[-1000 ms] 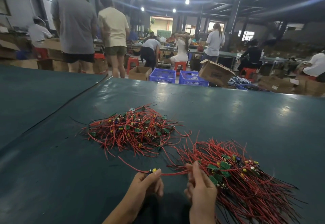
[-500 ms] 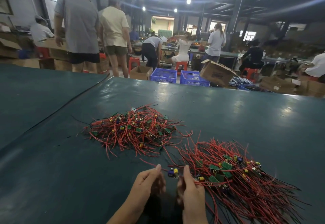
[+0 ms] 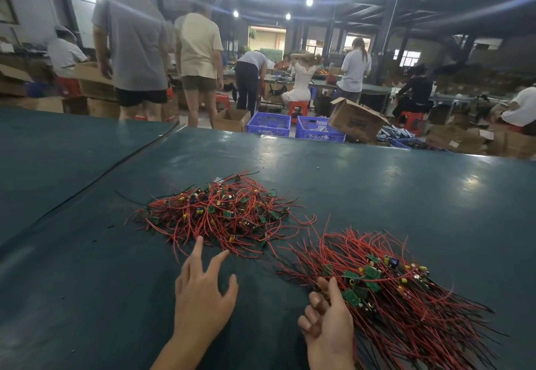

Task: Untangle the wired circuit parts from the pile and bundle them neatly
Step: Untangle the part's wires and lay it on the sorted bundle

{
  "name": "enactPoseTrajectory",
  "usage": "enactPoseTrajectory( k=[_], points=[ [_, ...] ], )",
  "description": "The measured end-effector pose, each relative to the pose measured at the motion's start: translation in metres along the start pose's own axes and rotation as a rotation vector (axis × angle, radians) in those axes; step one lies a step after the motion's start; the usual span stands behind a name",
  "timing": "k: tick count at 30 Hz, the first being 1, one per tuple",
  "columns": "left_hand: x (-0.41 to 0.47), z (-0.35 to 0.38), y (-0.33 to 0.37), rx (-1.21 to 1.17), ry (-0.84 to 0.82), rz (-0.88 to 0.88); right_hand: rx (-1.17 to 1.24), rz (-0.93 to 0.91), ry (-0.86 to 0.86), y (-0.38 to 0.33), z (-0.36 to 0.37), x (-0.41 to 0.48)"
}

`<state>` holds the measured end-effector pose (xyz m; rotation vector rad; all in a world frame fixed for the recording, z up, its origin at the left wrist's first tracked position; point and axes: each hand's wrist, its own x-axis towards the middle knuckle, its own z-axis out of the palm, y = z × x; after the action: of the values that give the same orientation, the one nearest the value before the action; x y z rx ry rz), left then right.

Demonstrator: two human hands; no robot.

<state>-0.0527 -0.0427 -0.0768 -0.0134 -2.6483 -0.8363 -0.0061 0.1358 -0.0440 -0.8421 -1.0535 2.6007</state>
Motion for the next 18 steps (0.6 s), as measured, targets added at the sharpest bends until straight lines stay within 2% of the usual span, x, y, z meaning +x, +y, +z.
enactPoseTrajectory(
  k=[3, 5, 13, 18],
  points=[
    [0.006, 0.003, -0.011, 0.183, -0.186, -0.086, -0.056, -0.015, -0.009, 0.002, 0.000, 0.001],
    [0.008, 0.004, -0.015, 0.249, -0.227, -0.073, -0.083, -0.024, -0.015, 0.003, 0.000, 0.001],
    [0.024, 0.011, -0.020, 0.192, -0.102, -0.043, -0.103, -0.036, -0.029, 0.004, -0.002, 0.002],
    [0.039, 0.012, -0.022, 0.236, -0.164, -0.085, -0.118, -0.039, -0.042, 0.005, -0.002, 0.000]
  ],
)
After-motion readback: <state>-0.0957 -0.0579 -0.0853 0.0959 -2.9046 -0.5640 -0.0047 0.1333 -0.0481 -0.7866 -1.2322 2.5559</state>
